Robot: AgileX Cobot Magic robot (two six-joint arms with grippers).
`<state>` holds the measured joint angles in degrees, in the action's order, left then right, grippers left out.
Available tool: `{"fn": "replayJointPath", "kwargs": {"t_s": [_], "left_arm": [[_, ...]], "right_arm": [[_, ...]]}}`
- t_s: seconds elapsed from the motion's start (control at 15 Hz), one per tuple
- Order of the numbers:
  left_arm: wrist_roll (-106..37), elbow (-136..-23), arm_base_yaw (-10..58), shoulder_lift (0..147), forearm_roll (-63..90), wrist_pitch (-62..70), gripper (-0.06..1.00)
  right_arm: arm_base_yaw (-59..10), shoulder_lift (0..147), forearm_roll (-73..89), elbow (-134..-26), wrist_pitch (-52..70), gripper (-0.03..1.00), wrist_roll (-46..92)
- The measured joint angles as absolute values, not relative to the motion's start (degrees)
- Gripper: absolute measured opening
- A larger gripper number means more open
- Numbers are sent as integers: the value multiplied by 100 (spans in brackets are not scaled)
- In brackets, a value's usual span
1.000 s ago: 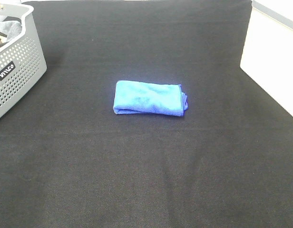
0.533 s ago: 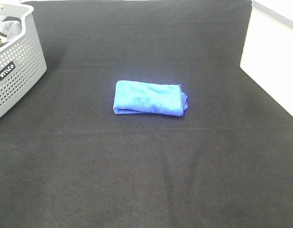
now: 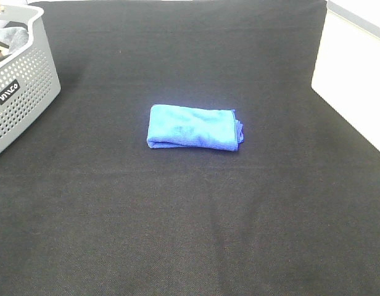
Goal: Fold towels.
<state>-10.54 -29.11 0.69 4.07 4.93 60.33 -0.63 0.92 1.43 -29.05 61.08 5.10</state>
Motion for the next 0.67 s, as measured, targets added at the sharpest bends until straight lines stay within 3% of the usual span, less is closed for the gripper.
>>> {"fn": "replayJointPath", "kwargs": {"t_s": [0.67], "left_arm": [[-1054, -2911, 69, -23, 493, 6033, 55]], "right_arm": [[-63, -40, 149, -2905, 6108, 69, 510]]}}
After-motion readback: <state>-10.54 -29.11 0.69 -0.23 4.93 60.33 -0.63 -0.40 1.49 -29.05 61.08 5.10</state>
